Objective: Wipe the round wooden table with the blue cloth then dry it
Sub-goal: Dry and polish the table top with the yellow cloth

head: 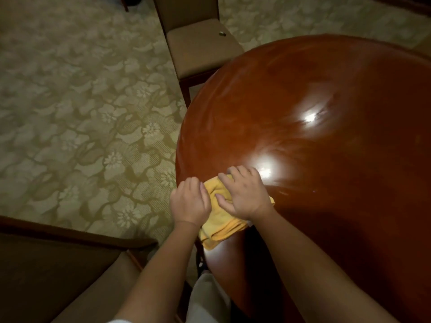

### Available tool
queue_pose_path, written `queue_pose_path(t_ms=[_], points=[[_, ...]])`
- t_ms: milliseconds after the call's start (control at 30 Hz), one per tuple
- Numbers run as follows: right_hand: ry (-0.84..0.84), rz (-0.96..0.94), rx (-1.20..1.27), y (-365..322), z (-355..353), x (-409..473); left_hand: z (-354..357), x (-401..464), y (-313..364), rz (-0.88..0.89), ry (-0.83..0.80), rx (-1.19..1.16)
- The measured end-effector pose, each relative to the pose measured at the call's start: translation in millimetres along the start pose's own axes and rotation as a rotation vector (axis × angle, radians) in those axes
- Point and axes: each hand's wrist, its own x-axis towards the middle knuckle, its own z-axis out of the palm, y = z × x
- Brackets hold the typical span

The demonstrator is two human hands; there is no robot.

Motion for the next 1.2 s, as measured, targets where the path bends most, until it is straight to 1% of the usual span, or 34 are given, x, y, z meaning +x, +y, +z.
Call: queue_pose_path(t_ms=[167,267,367,467,600,733,800,867,1033,1200], points=[[0.043,0.051,-0.012,11,7,40,17,45,-11,0.032,-0.007,0.011],[0.069,0.05,-0.003,14,10,45,19,52,-12,0.043,-0.017,0.032],[0.023,0.082,-0.008,13,4,44,15,51,-6,-0.013,-0.064,0.047],[-0.028,0.081,-0.021,5,-4,25,3,31,1,-0.054,-0.103,0.04],[-0.057,0.052,0.007,-12,-10,-18,-18,-16,13,-0.139,-0.144,0.0],[-0.071,0.042,-0.005,-29,-15,-54,-31,-52,21,-0.274,-0.242,-0.03],[-0.066,0.036,-0.005,-35,-15,-64,-35,-62,23,-0.353,-0.256,-0.059],[-0.059,0.027,-0.013,-37,-15,-65,-35,-64,25,-0.4,-0.24,-0.073],[-0.031,-0.015,-0.021,-32,-9,-51,-23,-56,21,-0.373,-0.076,-0.092],[-0.003,-0.037,-0.019,-26,-2,-21,-11,-32,8,-0.376,-0.012,-0.073]])
